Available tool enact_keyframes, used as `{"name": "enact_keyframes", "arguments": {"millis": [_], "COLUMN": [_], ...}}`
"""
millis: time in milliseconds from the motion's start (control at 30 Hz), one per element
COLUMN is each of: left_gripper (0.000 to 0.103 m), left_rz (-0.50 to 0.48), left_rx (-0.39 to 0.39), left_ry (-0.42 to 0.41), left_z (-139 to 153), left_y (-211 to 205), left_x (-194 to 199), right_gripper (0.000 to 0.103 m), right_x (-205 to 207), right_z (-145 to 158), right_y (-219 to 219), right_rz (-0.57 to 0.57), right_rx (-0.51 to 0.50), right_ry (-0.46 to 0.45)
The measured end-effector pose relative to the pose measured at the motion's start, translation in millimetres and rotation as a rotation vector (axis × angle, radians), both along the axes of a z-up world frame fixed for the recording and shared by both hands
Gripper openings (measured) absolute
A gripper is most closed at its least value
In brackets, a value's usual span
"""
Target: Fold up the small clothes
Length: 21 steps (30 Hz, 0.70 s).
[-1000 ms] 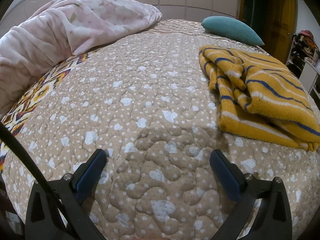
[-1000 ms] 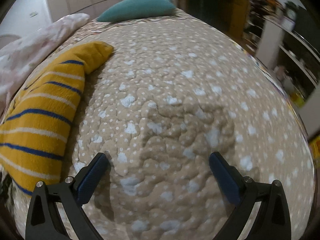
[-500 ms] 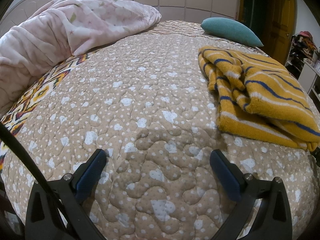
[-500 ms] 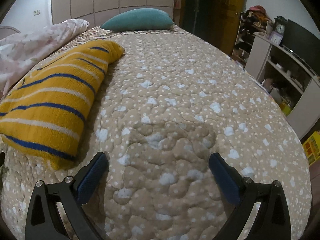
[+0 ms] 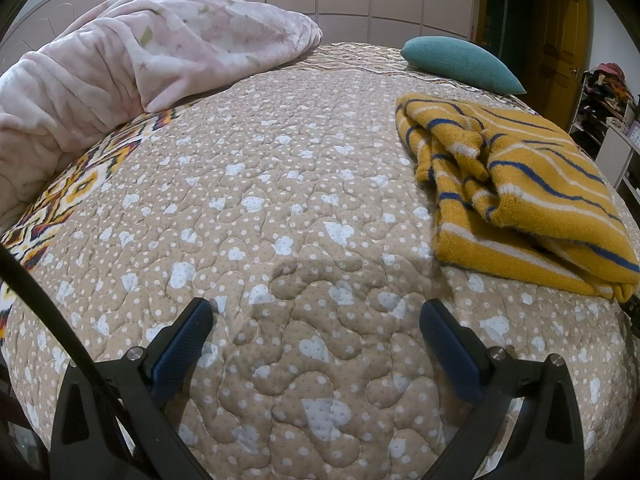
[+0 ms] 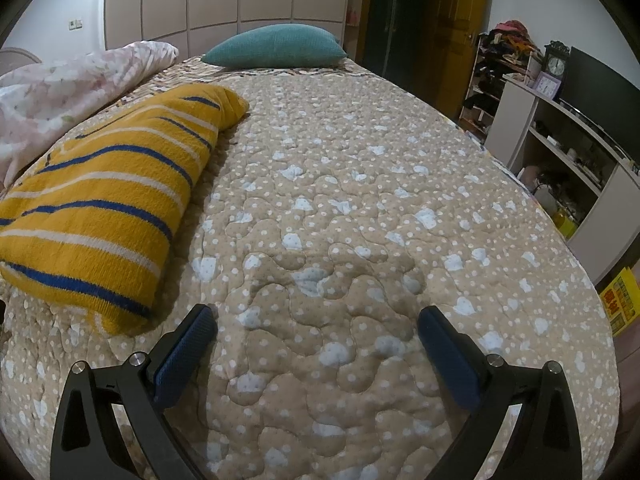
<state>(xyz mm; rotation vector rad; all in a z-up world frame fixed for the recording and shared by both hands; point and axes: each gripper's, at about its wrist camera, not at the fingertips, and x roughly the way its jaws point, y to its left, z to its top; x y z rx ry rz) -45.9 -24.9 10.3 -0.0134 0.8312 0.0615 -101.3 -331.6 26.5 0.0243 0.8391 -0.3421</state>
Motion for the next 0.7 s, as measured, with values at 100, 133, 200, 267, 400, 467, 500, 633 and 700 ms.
{"name": "enact_keyframes", "arguments": {"millis": [100,133,200,267,400,467,500,633,700], "left_gripper": [0.103,0.103,0.103,0.103,0.103,0.103,0.103,0.103,0.103], "left_rz": [0.000,0.000,0.000,0.000,0.000,0.000,0.000,0.000,0.000], "left_rx": [0.000,0.000,0.000,0.000,0.000,0.000,0.000,0.000,0.000], "left_ry": [0.000,0.000,0.000,0.000,-0.001,-0.001,0.000,-0.001,-0.001], "left_z": [0.0,0.0,0.0,0.0,0.1,0.1,0.1,0.3,0.5], "left_y": [0.1,0.1,0.1,0.0,0.1,0.0,0.0,-0.1,-0.2], "left_x": [-0.1,-0.1,-0.2,-0.1,-0.4,-0.2,-0.4,-0.4,-0.6], "right_gripper": [0.103,0.103,0.103,0.103,0.103,0.103,0.103,0.103,0.103], "right_x": [-1.9,-2.1,-2.6,-3.1,-3.0,-3.1,-3.2,-3.3,-3.3], "right_z": [0.2,0.3,0.2,0.6,0.8,0.7,0.7,0.6,0.5], "right_y": [0.8,0.8,1.0,0.3,-0.6,-0.6,-0.6,-0.7,-0.9], "right_rz": [-0.001,0.000,0.001,0.003,0.007,0.006,0.007,0.006,0.006], "right_rx": [-0.002,-0.001,0.003,0.009,0.013,0.013,0.014,0.013,0.014], "right_ry": [-0.003,-0.003,-0.004,-0.005,-0.008,-0.008,-0.008,-0.008,-0.008]}}
